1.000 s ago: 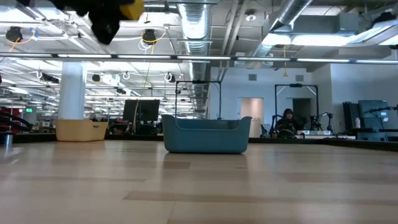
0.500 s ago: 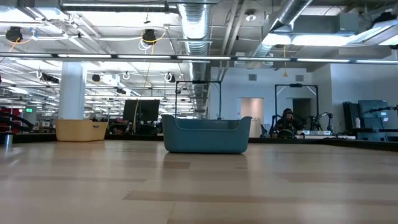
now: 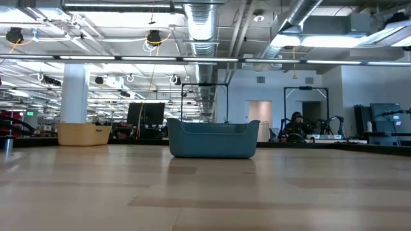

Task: Sort & place blocks by color
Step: Put the top yellow block into the green bin

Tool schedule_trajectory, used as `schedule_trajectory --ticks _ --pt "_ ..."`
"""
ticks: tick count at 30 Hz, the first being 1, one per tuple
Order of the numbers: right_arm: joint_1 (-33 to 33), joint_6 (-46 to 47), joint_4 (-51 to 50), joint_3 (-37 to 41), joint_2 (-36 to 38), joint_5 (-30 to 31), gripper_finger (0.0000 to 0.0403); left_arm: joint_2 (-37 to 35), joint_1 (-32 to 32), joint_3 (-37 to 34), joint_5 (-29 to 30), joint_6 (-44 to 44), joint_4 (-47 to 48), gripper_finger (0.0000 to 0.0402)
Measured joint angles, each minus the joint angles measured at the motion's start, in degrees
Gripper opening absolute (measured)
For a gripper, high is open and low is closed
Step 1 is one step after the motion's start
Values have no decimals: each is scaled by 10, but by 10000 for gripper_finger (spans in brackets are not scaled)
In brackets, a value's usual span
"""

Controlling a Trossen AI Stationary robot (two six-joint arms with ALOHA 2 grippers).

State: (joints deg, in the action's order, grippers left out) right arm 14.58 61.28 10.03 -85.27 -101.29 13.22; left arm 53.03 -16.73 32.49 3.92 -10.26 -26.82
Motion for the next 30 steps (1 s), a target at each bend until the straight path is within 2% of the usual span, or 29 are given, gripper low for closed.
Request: schedule_trajectory --ticks 4,10,13,17,22,25,30 --pt "-13 4 72 1 -23 -47 255 17 -1 1 -3 2 -9 106" --pt "-20 22 70 1 -30 -69 249 21 0 0 0 -2 -11 111" --pt "-20 23 65 1 -30 -70 215 21 0 0 -1 -2 -9 111" --pt "-23 18 62 0 -29 -72 141 22 0 0 6 4 -11 120" --pt "-32 -27 34 0 -28 -64 139 23 -1 0 44 42 -4 162" --pt "-34 -38 7 -1 -28 -47 128 24 -1 0 72 96 2 197" --pt "-23 -52 -159 -1 11 -13 128 23 0 0 121 211 69 244"
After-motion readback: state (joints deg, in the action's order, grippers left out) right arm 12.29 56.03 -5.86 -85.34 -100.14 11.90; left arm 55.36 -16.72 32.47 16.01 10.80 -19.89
